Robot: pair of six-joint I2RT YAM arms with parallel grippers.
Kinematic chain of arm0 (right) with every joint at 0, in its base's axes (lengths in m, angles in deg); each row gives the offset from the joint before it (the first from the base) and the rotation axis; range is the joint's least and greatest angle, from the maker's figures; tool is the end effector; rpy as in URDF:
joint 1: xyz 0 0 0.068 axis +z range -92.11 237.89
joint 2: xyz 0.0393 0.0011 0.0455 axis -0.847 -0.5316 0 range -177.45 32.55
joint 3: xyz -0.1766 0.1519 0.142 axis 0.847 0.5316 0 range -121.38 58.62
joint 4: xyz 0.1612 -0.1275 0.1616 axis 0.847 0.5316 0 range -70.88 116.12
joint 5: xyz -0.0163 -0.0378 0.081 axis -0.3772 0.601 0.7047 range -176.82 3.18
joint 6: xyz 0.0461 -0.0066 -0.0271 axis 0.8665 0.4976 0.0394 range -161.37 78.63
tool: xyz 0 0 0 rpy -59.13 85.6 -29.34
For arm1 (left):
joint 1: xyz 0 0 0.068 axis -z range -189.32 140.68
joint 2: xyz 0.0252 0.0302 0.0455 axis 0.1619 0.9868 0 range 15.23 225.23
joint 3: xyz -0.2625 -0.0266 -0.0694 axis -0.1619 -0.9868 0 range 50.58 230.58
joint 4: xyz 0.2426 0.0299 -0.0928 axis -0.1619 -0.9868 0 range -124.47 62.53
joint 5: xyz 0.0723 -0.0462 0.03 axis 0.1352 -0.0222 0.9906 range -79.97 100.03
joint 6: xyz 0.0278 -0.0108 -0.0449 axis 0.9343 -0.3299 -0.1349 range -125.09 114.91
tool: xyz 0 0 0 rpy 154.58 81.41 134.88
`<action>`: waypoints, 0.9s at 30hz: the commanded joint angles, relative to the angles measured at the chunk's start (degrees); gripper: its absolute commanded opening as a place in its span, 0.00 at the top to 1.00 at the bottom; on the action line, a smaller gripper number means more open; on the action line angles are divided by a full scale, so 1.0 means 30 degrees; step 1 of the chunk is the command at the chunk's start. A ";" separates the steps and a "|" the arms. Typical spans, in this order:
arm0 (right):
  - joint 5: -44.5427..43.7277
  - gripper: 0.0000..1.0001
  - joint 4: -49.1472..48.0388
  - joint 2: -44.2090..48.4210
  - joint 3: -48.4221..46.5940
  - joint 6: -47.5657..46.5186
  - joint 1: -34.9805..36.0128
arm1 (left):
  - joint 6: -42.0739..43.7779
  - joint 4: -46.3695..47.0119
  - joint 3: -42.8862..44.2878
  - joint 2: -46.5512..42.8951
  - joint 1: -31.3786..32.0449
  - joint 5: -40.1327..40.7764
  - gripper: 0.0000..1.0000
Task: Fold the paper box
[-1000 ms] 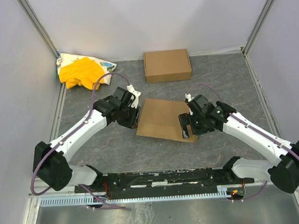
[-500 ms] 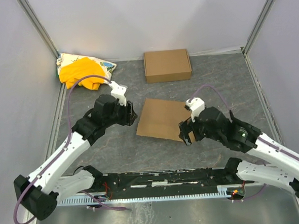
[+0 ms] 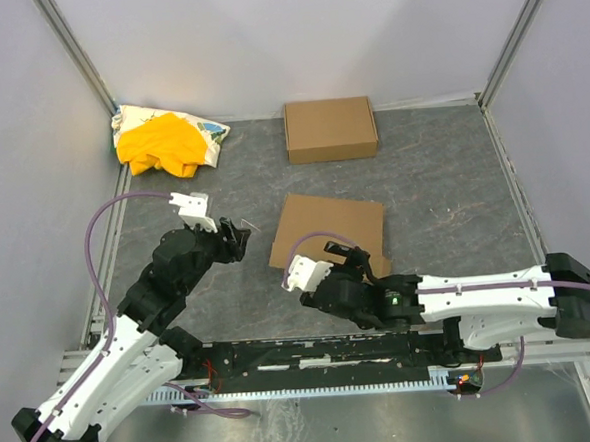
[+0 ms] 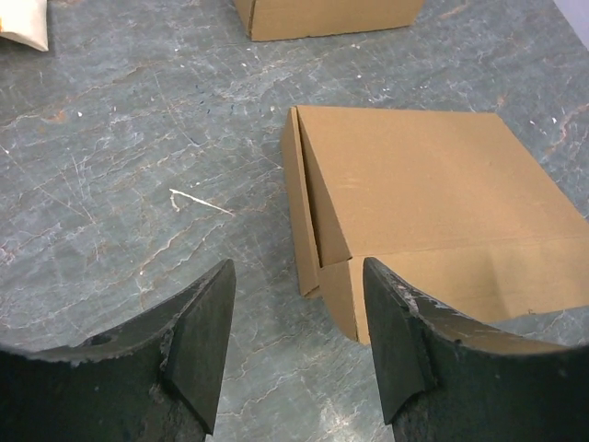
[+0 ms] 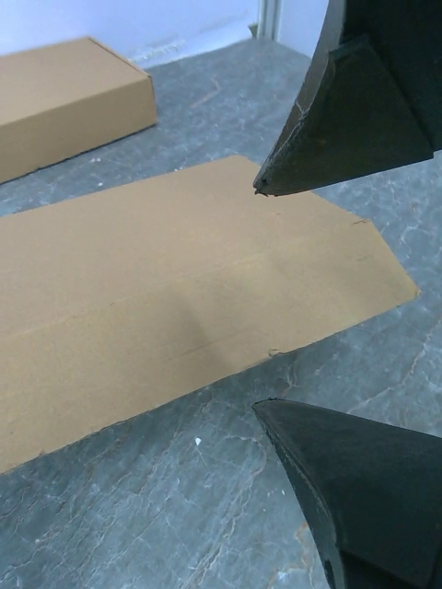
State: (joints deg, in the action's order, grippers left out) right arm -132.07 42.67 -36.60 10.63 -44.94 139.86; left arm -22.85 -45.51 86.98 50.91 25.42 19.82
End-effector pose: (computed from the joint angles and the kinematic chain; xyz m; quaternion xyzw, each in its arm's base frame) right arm 0.0596 0.2406 0.2582 -0.4697 0.7259 -0.0505 0.4998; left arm 0.1299 -0.0826 0.2981 0.0685 0.8012 -0.1995 0.5600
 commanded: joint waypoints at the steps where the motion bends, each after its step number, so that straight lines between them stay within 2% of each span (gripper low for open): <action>1: -0.0933 0.02 -0.2272 -0.0769 0.0016 -0.2103 0.0295 | -0.1034 0.1443 -0.0066 -0.0026 0.0051 0.0463 0.35; 14: -0.1066 0.05 -0.2082 -0.2868 0.0420 -0.0955 0.1468 | -0.1258 0.1356 -0.0044 0.0131 0.0051 -0.0154 0.34; 19: -0.4065 0.08 -0.2124 -0.4773 0.0014 -0.0829 0.1620 | -0.1262 0.1326 -0.0032 0.0146 0.0057 -0.0168 0.34; 21: -0.5876 0.18 -0.2238 -0.5647 -0.0279 -0.0889 0.1620 | -0.1285 0.1305 -0.0055 0.0101 0.0043 -0.0119 0.34; 26: -0.7311 0.62 -0.3257 -0.6013 -0.0519 -0.1570 0.1621 | -0.1287 0.1197 -0.0068 0.0076 0.0065 -0.0131 0.34; 27: -0.7212 0.67 -0.3229 -0.5732 -0.0633 -0.1542 0.1628 | -0.1291 0.1157 -0.0064 0.0093 0.0055 -0.0104 0.34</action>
State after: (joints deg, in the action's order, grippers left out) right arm -147.24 36.71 -55.83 11.57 -49.53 144.41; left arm -25.23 -44.84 86.61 51.77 25.42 19.97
